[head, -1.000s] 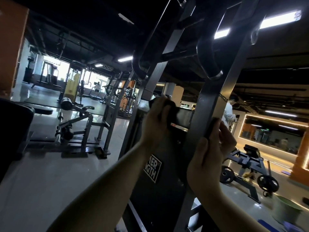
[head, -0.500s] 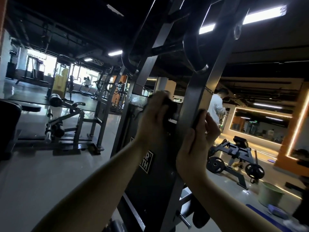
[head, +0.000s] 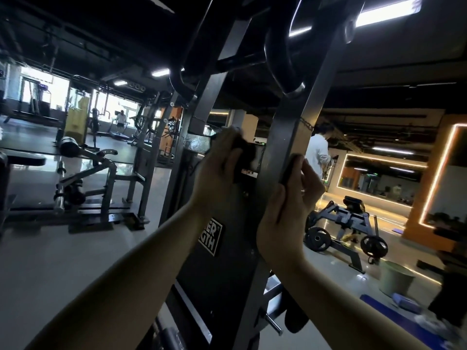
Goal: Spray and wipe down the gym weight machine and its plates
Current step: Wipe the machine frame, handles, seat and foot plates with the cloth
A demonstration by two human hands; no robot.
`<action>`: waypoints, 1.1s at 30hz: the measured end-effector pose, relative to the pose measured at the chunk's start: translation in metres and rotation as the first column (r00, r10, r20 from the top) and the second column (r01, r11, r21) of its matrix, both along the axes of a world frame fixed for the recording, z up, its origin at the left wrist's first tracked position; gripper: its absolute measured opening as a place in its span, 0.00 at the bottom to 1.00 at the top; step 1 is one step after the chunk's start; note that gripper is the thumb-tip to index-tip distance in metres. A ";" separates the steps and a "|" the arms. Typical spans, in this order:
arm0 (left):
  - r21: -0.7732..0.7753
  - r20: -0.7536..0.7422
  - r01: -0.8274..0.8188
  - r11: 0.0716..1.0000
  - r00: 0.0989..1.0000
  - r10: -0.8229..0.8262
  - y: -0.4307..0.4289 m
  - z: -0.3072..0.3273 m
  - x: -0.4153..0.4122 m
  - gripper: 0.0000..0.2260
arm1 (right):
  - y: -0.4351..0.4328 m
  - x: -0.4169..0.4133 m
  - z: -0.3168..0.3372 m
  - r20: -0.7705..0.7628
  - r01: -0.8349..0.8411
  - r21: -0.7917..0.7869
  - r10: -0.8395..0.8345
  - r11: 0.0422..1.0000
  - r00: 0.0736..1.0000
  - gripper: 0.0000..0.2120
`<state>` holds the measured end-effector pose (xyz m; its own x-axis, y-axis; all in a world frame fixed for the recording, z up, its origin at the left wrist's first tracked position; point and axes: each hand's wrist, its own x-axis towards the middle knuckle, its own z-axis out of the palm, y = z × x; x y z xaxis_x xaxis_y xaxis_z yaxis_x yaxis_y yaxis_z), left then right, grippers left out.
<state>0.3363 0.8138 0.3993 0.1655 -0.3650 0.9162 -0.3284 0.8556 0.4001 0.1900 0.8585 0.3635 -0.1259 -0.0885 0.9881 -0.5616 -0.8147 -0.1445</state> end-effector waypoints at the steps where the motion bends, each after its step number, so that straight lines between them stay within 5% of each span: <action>1: 0.040 -0.031 -0.020 0.999 0.999 0.021 -0.014 0.003 0.012 0.12 | -0.001 0.000 0.000 -0.005 -0.001 -0.002 0.001 1.000 1.000 0.26; 6: 0.243 -0.180 -0.123 0.962 0.969 0.169 -0.037 0.020 0.026 0.09 | -0.002 -0.001 0.001 -0.012 -0.005 0.002 0.005 1.000 1.000 0.27; 11: -0.051 0.017 -0.032 0.998 0.999 0.033 0.025 -0.006 -0.031 0.19 | -0.002 -0.006 0.001 -0.011 -0.026 0.011 0.026 1.000 1.000 0.26; 15: -0.105 0.060 -0.046 0.993 0.997 0.053 0.013 -0.008 -0.022 0.21 | -0.005 -0.004 0.000 -0.017 -0.021 0.007 0.021 1.000 1.000 0.26; 21: 0.231 -0.081 -0.175 0.957 0.977 0.198 -0.066 0.017 0.059 0.14 | -0.007 -0.003 -0.003 -0.015 0.028 -0.047 -0.029 0.999 0.999 0.26; 33: 0.542 -0.345 -0.034 0.840 0.902 0.259 -0.075 0.008 0.052 0.20 | -0.005 -0.002 0.000 0.005 -0.019 -0.022 0.019 1.000 1.000 0.27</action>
